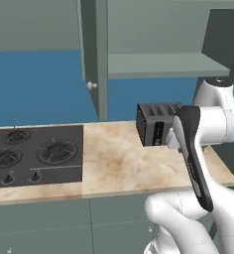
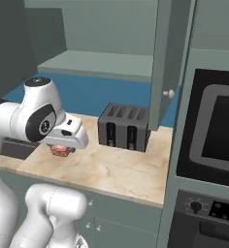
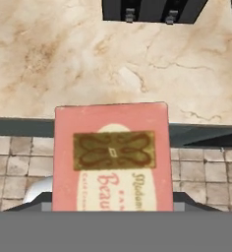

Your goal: Pick up the bar soap and sponge from the sink, and place them back in the cabinet, and close the cabinet doors.

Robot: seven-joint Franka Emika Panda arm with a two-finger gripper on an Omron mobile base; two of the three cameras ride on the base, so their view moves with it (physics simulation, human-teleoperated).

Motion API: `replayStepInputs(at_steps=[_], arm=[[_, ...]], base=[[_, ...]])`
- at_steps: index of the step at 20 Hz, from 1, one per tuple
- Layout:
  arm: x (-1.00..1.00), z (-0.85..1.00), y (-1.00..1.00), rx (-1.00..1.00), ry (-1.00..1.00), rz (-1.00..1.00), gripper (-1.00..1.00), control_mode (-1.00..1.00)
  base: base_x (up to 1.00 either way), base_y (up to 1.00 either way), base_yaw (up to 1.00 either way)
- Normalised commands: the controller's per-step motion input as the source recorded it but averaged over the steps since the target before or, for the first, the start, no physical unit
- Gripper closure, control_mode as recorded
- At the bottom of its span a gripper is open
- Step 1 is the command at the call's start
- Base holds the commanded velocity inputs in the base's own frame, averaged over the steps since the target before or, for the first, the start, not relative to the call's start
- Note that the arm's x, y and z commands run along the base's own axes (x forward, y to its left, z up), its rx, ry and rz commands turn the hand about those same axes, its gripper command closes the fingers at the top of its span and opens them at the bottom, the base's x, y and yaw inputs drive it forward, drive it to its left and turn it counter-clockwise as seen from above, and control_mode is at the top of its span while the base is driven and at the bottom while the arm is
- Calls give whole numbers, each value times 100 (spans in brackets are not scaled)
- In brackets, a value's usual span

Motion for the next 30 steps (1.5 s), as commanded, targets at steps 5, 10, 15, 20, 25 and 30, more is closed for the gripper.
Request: replayStepInputs(at_steps=[5,10,15,20,25,30], arm=[[0,0,0,0,0,0,100,100],[0,0,0,0,0,0,100,100],[0,0,0,0,0,0,100,100],[0,0,0,0,0,0,100,100],[0,0,0,0,0,0,100,100],[0,0,0,0,0,0,100,100]], base=[[44,3,-13],[37,8,-18],[27,19,-19],[11,27,-17],[20,22,-16],[40,17,-8]])
